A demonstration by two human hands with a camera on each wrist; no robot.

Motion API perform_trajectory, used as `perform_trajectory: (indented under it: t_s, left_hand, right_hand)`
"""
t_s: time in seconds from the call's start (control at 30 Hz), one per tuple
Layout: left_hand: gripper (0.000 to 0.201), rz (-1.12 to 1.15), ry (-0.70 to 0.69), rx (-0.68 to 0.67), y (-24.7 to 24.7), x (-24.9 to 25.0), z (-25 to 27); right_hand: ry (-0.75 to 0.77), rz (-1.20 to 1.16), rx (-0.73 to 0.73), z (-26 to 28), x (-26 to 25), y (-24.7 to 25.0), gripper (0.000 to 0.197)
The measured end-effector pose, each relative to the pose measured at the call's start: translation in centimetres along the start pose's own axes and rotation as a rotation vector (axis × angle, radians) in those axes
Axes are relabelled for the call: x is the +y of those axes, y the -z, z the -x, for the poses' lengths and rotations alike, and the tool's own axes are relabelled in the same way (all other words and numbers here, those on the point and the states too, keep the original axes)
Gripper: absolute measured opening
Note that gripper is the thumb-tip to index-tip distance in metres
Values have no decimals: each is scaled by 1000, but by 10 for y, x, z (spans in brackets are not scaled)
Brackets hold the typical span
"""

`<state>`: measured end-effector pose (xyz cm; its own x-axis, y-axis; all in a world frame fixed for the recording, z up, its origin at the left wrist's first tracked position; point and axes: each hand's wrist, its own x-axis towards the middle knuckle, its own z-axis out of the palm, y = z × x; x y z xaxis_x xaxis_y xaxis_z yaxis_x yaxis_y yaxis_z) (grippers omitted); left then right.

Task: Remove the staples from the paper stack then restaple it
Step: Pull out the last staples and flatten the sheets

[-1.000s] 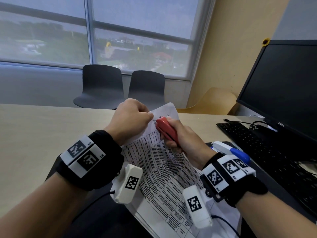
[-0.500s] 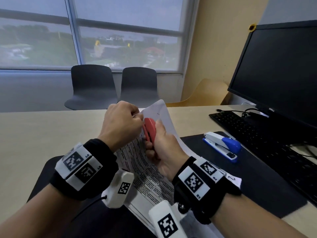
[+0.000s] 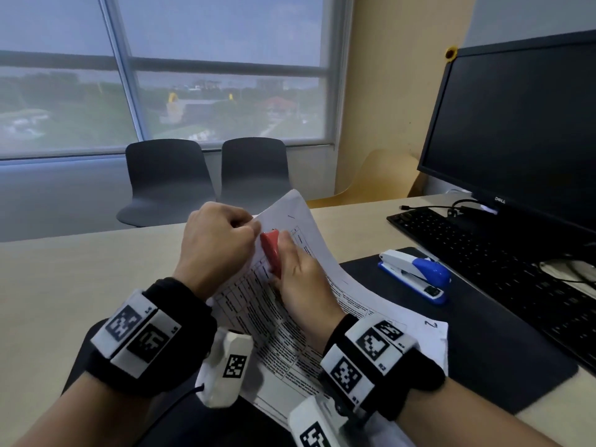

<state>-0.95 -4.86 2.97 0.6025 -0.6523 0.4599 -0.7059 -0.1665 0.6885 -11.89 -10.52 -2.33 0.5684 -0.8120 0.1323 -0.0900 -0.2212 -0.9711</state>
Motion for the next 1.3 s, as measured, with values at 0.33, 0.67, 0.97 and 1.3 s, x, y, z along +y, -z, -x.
perform_trajectory:
  t_s: [0.33,0.67,0.97,1.3]
  left_hand:
    - [21,28,-96,-17,-1,3,2]
    - [30,213,78,-50,7,9,4]
    - [22,329,101,-77,13,8,3]
    - [31,279,22,-49,9,7,1]
  right_hand:
    - [-87,-215,-39,3,2,4,65]
    - [-66,-312,-172,8,1,9,60]
    - [74,-197,-107,7,-1,9,55]
    - [-39,-407,-80,0,-16,4,65]
